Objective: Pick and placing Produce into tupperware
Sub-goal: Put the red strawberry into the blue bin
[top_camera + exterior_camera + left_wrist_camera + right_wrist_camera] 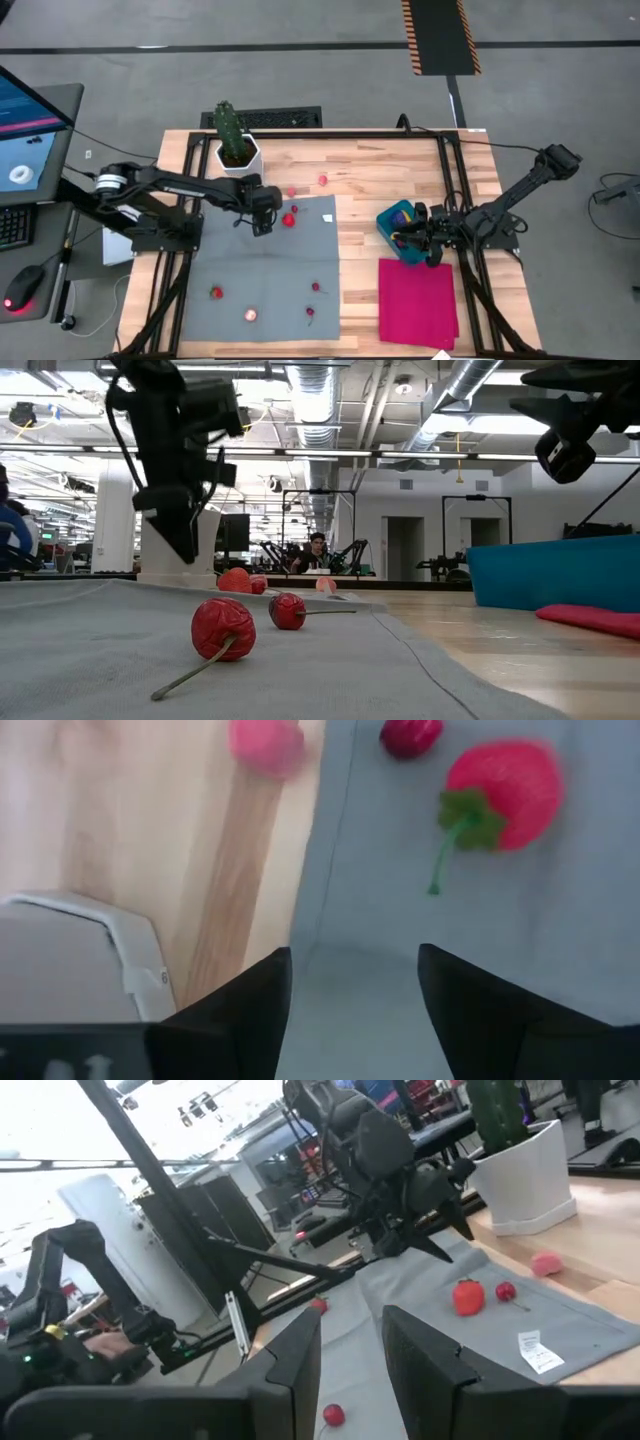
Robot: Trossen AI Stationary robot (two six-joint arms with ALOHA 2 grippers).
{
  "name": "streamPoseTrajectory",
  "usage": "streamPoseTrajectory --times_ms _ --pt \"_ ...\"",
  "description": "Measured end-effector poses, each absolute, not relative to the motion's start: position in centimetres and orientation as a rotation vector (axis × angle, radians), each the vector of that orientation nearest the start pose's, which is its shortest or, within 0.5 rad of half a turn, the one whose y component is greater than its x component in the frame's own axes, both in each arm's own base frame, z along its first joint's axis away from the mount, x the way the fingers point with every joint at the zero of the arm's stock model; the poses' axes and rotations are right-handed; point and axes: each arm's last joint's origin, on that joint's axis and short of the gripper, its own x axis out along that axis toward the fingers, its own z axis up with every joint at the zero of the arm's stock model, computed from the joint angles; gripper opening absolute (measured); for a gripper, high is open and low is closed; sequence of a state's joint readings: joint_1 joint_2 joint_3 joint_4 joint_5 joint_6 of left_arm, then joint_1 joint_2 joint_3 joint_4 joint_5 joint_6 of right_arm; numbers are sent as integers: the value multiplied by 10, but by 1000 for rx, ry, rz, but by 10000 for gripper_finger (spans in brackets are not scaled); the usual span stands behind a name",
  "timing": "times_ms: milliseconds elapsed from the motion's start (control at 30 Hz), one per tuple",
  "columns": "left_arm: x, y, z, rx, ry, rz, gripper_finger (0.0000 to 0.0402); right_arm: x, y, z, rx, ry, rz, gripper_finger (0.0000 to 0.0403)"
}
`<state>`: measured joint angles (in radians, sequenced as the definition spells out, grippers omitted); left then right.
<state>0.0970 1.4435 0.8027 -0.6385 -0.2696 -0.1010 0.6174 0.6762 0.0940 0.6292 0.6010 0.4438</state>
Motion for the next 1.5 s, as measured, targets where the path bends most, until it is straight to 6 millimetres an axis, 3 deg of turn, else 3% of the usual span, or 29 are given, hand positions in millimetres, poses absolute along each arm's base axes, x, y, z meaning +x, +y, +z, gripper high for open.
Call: streamPoseTrajectory --times_ms 633,1033,1133,1500 --pt "281 32 168 64 1365 245 201 125 72 188 471 -30 45 131" --pt "284 32 169 56 1343 202 197 125 72 188 472 -30 43 131" --pt "286 32 170 60 1322 190 175 125 72 188 472 -30 43 131" --pt "285 31 169 84 1339 117 36 125 72 189 474 -33 44 131"
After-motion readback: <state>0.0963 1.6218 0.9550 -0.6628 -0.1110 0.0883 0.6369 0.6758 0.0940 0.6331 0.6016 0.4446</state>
